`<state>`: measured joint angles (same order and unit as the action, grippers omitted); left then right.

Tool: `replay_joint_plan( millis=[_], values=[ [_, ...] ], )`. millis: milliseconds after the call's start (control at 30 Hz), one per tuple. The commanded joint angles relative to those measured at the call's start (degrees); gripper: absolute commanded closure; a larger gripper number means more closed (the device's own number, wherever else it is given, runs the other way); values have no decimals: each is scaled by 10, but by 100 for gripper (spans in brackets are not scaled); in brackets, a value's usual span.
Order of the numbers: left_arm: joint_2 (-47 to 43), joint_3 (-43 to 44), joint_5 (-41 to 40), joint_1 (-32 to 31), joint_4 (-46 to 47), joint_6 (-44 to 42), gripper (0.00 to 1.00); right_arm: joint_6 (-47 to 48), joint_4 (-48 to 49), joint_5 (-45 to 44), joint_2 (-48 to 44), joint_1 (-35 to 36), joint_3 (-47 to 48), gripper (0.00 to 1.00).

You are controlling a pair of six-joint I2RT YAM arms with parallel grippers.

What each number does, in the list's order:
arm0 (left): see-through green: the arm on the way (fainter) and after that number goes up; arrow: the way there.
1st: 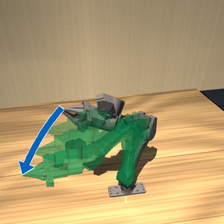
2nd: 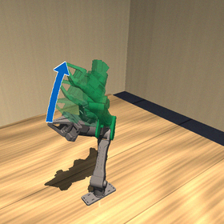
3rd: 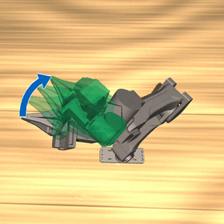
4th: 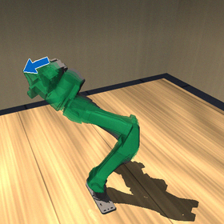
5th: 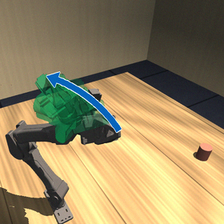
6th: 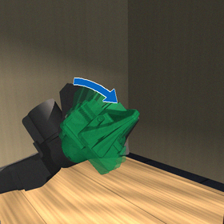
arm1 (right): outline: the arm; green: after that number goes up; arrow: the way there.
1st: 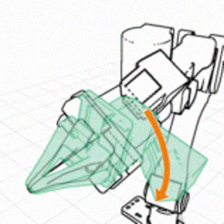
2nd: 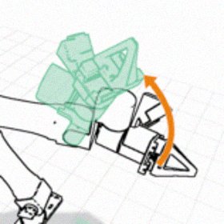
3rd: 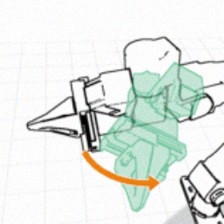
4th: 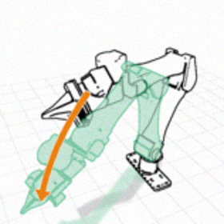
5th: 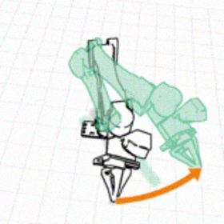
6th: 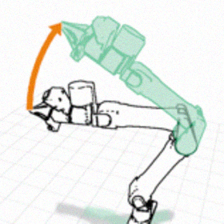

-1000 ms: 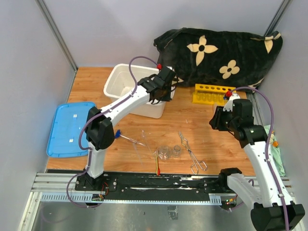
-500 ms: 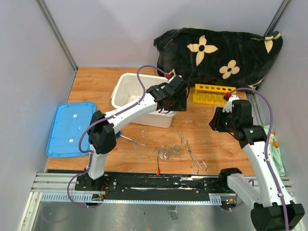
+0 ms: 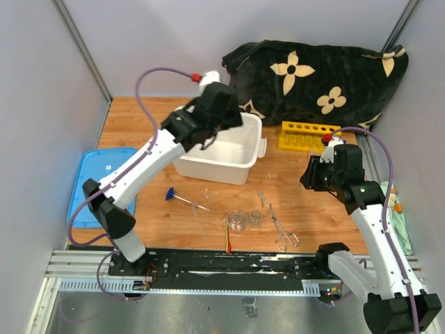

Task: Organize the chemistry lab equipment
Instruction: Move the storage box to the center of the board.

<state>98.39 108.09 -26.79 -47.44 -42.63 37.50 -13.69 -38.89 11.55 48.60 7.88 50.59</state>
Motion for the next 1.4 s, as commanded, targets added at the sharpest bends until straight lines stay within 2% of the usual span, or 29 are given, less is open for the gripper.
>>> replay_joint_plan(
  millis=[0,67,133,267,400,600,800,933,1067,1200,1367],
  values=[
    [-48,-49,-65,131,11,-37,24,-5,-6,10,2,19,2,64],
    [-50,-68,-22,197,23,-53,25,-6,-4,8,5,24,5,64],
    [-45,-77,-13,223,37,-77,25,-7,-3,2,10,33,9,64],
    [-1,-53,-17,227,38,-112,26,-10,0,-10,21,52,15,64],
    [57,-18,-51,234,3,-124,27,-10,-8,-23,25,76,24,64],
    [74,-47,-56,253,-7,-113,28,-1,-22,-26,29,104,35,72],
    [25,-86,-66,259,-5,-106,28,5,-34,-39,45,153,42,72],
    [-37,-112,-33,259,-4,-94,28,-1,-35,-64,58,205,43,71],
    [-117,-159,-1,259,9,-88,27,-15,-32,-107,62,288,50,71],
    [-184,-221,-2,259,25,-91,27,-44,-42,-153,52,364,60,70],
    [-198,-266,6,259,74,-103,27,-78,-61,-220,42,454,76,70]
  ],
)
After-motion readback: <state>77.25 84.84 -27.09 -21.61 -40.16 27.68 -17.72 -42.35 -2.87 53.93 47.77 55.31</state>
